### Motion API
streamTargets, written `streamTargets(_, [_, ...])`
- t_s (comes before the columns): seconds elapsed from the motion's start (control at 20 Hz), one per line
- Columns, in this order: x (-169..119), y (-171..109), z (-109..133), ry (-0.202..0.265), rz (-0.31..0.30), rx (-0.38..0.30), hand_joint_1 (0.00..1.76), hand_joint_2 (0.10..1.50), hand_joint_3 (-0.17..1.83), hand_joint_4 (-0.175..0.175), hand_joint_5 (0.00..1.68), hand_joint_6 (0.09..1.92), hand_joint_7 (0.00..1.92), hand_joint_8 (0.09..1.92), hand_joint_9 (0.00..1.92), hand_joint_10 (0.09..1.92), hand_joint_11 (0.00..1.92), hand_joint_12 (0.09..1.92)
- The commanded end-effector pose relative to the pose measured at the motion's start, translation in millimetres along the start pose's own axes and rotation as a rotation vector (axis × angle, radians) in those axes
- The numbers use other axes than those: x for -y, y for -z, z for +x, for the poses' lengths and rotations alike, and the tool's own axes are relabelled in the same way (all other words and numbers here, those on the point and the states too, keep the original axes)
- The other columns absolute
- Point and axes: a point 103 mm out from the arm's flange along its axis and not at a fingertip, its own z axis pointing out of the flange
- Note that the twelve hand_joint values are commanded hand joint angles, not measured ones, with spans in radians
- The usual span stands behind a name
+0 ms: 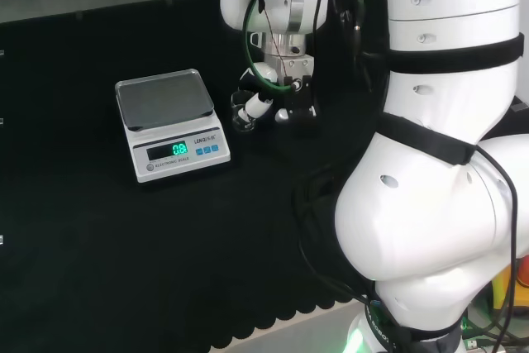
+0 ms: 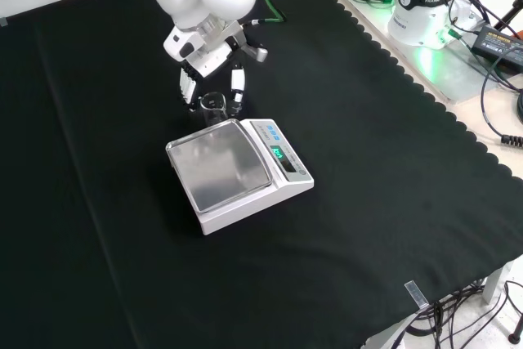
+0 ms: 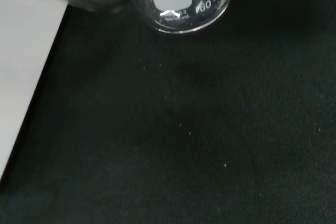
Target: Pick up the beaker.
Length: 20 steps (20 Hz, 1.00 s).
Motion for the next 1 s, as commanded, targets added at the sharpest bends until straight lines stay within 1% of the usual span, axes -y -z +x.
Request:
streamTargets(0.05, [-2, 6, 10, -0.002, -0.073, 0.044, 0.94, 0.68, 0.43, -0.046, 0.87, 0.71, 0.86, 0.73, 0.94, 0.48, 1.01, 1.03])
streamTargets(0.15, [-3, 10, 11, -0.010, -0.074, 0.044, 0.96, 0.66, 0.48, -0.055, 0.94, 0.68, 0.91, 0.72, 1.01, 0.43, 1.07, 0.99])
streamTargets(0.2, [-1, 11, 8, 0.011, -0.084, 0.038, 0.97, 0.66, 0.49, -0.057, 0.97, 0.67, 0.93, 0.72, 1.03, 0.42, 1.09, 0.97])
streamTargets(0.25, [0, 13, 7, 0.011, -0.085, 0.035, 0.97, 0.66, 0.50, -0.058, 0.99, 0.66, 0.94, 0.72, 1.04, 0.41, 1.10, 0.97])
streamTargets(0.3, [1, 16, 4, 0.027, -0.078, 0.036, 0.98, 0.65, 0.51, -0.061, 1.01, 0.65, 0.95, 0.72, 1.06, 0.40, 1.11, 0.96])
streamTargets(0.45, [2, 27, 1, 0.021, -0.041, 0.074, 0.98, 0.66, 0.52, -0.064, 1.04, 0.63, 0.98, 0.72, 1.08, 0.39, 1.12, 0.95])
streamTargets(0.6, [2, 42, 5, 0.021, 0.027, 0.117, 0.98, 0.66, 0.53, -0.065, 1.05, 0.63, 0.99, 0.72, 1.09, 0.38, 1.13, 0.95])
streamTargets(0.7, [4, 53, 3, 0.028, 0.054, 0.143, 0.98, 0.66, 0.53, -0.066, 1.06, 0.62, 0.99, 0.72, 1.10, 0.38, 1.13, 0.94])
streamTargets(0.9, [11, 79, -7, 0.026, 0.085, 0.165, 0.98, 0.66, 0.53, -0.069, 1.06, 0.62, 1.00, 0.72, 1.11, 0.38, 1.13, 0.94])
streamTargets(0.95, [11, 86, -2, 0.046, 0.099, 0.163, 0.97, 0.66, 0.53, -0.069, 1.06, 0.62, 1.00, 0.72, 1.11, 0.37, 1.13, 0.94])
streamTargets(1.0, [12, 93, 2, 0.045, 0.095, 0.173, 0.97, 0.66, 0.54, -0.069, 1.06, 0.62, 1.00, 0.72, 1.11, 0.37, 1.13, 0.94])
